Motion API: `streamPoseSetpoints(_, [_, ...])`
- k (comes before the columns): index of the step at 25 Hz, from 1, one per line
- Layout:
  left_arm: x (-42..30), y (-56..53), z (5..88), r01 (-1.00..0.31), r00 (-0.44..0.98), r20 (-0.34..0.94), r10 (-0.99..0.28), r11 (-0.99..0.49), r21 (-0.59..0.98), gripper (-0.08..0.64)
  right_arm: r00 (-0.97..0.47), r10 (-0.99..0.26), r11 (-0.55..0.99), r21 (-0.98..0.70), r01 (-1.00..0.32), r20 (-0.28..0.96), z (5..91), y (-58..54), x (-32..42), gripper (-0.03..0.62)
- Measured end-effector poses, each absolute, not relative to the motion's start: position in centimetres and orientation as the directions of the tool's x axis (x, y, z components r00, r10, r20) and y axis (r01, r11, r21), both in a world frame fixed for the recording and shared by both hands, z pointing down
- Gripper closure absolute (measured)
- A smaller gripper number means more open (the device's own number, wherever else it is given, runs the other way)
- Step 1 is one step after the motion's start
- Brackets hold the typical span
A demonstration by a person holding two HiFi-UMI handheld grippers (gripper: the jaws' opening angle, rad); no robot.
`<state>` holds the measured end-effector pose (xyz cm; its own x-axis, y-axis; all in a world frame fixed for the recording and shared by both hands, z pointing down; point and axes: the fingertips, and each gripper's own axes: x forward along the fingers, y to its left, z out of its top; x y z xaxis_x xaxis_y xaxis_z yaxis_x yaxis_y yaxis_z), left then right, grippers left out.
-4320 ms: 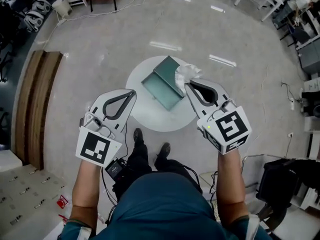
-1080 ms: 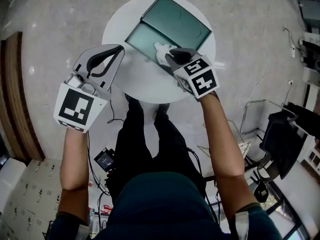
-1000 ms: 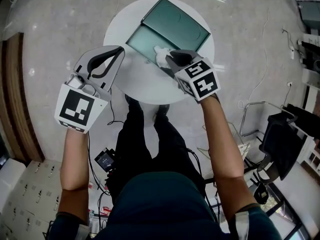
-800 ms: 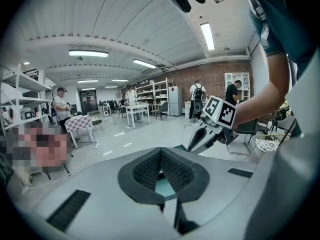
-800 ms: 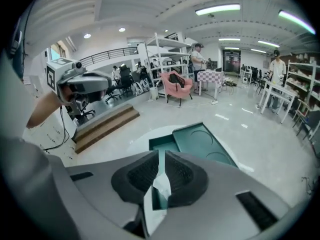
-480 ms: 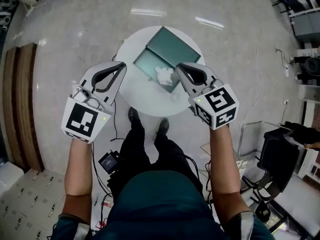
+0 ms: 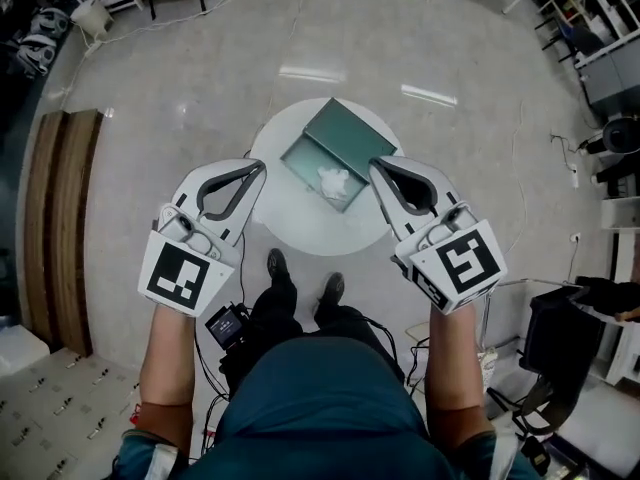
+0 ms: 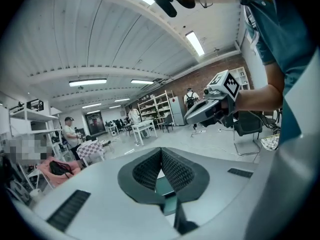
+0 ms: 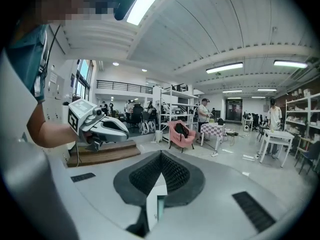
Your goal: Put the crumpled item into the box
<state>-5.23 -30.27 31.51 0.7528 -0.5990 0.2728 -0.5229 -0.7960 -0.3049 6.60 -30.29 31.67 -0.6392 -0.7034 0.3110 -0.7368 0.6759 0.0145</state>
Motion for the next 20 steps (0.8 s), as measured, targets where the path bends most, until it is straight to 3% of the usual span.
streamPoseSetpoints(20, [-3.7, -24.1, 23.1, -0.540, 0.744, 0.213, -0.634, -0.757, -0.367, 0.541, -0.645, -0.717, 0.682, 0.076, -0.728, 0.264, 23.2, -24.2, 9.6, 0.555])
